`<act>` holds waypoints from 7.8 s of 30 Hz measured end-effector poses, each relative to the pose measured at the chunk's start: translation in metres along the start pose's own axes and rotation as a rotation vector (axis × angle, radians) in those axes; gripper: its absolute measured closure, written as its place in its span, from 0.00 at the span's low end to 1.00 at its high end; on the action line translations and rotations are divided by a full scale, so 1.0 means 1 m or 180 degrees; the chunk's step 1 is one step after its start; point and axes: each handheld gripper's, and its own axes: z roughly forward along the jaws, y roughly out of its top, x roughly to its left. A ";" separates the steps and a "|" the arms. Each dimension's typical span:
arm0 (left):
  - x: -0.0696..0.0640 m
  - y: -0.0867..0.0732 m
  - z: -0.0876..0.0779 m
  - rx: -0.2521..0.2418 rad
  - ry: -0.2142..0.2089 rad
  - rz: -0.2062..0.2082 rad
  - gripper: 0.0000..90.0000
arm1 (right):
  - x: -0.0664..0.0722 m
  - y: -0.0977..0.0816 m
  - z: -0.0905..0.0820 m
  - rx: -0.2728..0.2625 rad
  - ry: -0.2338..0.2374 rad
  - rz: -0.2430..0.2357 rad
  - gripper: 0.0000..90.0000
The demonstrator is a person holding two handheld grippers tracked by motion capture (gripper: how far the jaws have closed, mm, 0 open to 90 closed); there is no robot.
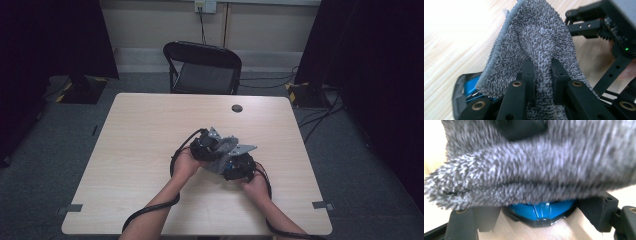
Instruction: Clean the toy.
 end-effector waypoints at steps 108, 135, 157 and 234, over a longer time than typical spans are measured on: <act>0.069 -0.021 -0.009 0.0079 0.0452 -0.0456 0.85 | 0.000 0.000 0.000 0.0001 -0.0001 -0.0002 0.27; 0.082 -0.031 -0.018 0.0098 0.0641 -0.0564 0.85 | 0.000 0.000 0.000 0.0000 -0.0001 -0.0002 0.27; 0.094 -0.042 -0.032 0.0088 0.0748 -0.0719 0.85 | 0.000 0.000 0.000 -0.0001 -0.0001 0.0002 0.27; -0.012 0.004 0.020 0.0086 0.0109 0.0061 0.86 | 0.000 0.000 0.000 0.0004 -0.0003 0.0004 0.27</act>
